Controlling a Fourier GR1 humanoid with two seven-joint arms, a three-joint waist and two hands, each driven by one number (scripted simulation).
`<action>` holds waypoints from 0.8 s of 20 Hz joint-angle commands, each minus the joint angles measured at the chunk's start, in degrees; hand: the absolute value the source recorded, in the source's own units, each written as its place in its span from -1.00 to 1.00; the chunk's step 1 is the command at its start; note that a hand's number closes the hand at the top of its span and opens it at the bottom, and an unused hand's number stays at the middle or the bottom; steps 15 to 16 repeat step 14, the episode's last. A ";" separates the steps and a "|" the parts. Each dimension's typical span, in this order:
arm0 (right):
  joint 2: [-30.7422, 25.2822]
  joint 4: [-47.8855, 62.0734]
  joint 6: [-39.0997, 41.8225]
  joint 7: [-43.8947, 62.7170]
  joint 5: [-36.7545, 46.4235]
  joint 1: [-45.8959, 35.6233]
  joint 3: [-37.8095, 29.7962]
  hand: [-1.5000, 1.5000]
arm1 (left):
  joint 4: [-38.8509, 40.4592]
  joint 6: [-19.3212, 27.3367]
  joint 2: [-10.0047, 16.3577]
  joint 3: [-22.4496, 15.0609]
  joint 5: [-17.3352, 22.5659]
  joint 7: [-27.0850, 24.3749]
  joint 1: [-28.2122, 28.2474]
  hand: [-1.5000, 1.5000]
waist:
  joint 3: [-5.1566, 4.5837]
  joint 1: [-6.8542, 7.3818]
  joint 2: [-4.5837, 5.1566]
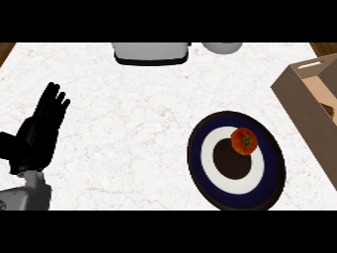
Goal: Pick the sweet potato from the plate and place it in the cardboard box
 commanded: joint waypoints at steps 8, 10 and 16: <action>-7.87 5.63 4.00 -6.84 -14.86 6.97 -8.70 -1.00 | -2.21 0.01 -1.46 -1.55 -0.87 -1.63 3.34 0.00 | 0.00 0.54 0.14; -10.33 8.18 3.47 -6.78 -15.55 6.50 -7.31 -1.00 | 0.73 2.24 -2.38 -2.31 -2.74 -1.06 -0.73 0.00 | 0.00 0.51 0.20; -11.62 13.82 5.73 -14.92 -17.10 10.48 -7.05 -1.00 | -4.99 1.79 -1.12 -1.87 -1.28 3.52 0.34 0.00 | 0.03 0.74 0.19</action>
